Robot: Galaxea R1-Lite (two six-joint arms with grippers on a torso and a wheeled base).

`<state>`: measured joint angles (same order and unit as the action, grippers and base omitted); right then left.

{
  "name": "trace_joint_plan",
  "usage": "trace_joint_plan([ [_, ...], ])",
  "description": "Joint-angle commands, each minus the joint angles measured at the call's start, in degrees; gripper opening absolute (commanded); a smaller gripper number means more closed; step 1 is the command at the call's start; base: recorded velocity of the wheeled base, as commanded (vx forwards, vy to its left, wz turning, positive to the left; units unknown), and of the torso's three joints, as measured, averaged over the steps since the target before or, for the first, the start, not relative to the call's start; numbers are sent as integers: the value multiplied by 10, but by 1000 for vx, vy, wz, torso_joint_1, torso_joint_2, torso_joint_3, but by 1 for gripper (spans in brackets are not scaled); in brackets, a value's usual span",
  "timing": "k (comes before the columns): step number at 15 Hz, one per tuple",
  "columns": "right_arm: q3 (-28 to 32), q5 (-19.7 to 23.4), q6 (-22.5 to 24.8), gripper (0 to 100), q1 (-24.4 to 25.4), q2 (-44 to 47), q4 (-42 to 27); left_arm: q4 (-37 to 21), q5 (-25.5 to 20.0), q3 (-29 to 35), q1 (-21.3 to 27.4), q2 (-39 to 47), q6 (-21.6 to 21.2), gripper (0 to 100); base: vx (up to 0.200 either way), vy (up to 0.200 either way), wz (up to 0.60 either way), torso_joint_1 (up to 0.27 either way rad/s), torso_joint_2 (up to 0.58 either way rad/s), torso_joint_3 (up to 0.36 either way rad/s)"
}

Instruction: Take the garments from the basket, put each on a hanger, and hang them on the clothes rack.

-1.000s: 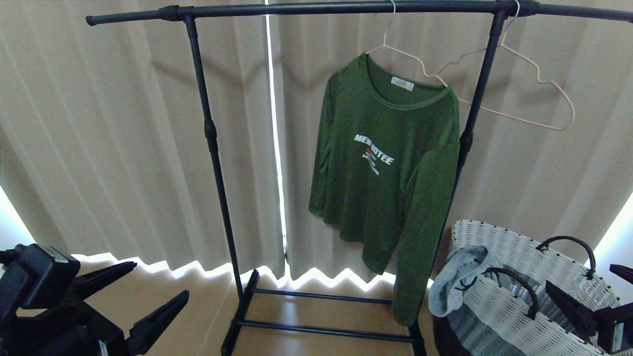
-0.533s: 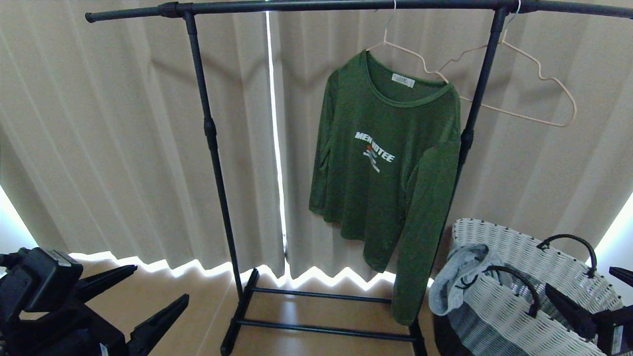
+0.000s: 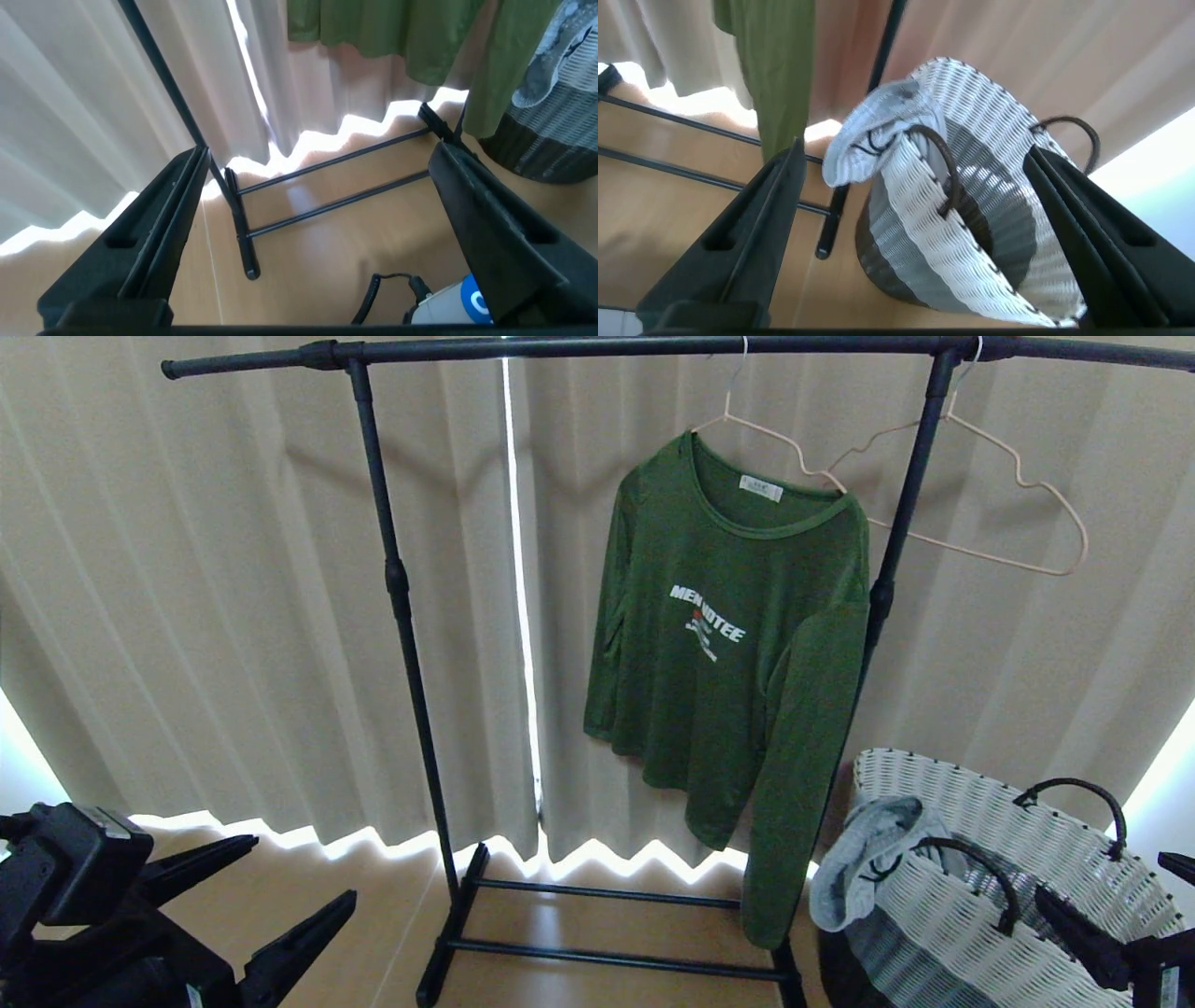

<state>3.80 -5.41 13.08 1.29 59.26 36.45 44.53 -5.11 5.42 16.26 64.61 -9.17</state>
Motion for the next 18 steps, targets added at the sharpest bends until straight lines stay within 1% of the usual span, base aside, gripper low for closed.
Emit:
trace_joint_plan([
  [1,-1,0,0,100,0,2,0,0,0,0,0,1,0,100,0,0,0,0,0,0],
  [2,-1,0,0,100,0,2,0,-1,-1,-1,1,1,0,100,0,0,0,0,0,0],
  [8,-6,0,4,100,0,0,1,-1,-1,-2,11,1,-1,100,0,-200,0,3,2,1],
  [18,-6,0,4,100,0,0,1,-1,-1,0,11,2,2,100,0,0,0,0,0,0],
])
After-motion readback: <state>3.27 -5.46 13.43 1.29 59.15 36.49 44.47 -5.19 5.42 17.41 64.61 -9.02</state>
